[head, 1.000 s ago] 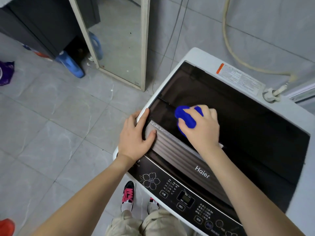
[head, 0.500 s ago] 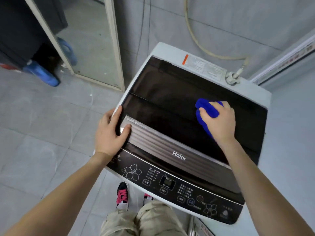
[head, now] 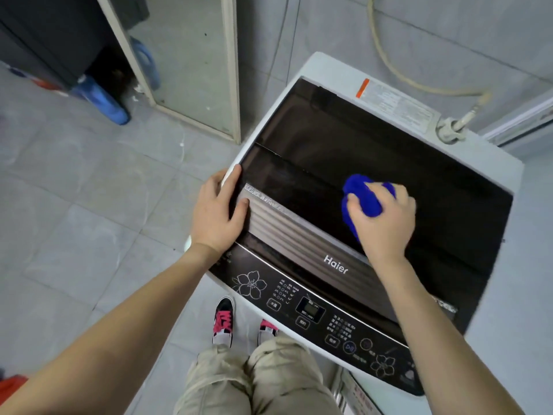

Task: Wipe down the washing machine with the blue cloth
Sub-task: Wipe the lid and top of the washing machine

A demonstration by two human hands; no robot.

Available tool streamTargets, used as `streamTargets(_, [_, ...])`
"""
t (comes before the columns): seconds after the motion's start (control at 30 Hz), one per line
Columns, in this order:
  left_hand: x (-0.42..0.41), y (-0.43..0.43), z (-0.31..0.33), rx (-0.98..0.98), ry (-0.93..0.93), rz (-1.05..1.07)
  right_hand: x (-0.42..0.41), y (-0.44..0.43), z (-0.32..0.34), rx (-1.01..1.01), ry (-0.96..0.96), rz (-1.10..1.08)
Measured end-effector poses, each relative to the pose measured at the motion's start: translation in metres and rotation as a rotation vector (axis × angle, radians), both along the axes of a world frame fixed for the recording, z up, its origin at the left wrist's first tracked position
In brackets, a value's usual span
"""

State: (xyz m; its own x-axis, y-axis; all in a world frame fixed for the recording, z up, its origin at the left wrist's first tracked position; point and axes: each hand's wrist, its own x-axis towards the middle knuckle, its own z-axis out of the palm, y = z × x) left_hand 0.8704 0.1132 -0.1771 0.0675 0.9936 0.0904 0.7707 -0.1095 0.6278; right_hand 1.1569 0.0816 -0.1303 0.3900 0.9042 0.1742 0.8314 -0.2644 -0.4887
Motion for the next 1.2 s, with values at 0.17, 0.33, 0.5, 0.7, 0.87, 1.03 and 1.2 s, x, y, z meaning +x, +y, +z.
streamTargets(0.17, [-0.005,0.000,0.002,-0.047,-0.136,0.018,-0.107,0.069,0.009,-0.118,0.023,0.398])
streamTargets(0.33, [-0.029,-0.007,0.010,-0.255,-0.363,0.040,-0.103,0.017,0.007,-0.194,0.012,0.586])
streamTargets(0.5, [-0.067,-0.051,0.008,-0.421,-0.599,0.113,-0.039,-0.067,-0.004,-0.087,-0.069,0.493])
streamTargets(0.7, [-0.065,-0.059,0.004,-0.420,-0.673,0.171,-0.087,-0.029,-0.012,0.012,-0.127,0.566])
streamTargets(0.87, [-0.063,-0.058,0.011,-0.435,-0.655,0.211,-0.139,0.015,-0.010,-0.026,-0.121,0.572])
streamTargets(1.03, [-0.066,-0.048,0.022,-0.463,-0.548,0.162,-0.148,0.022,-0.009,-0.037,-0.120,0.517])
streamTargets(1.2, [-0.075,-0.031,0.025,-0.452,-0.400,0.009,-0.169,0.026,-0.005,-0.058,-0.089,0.293])
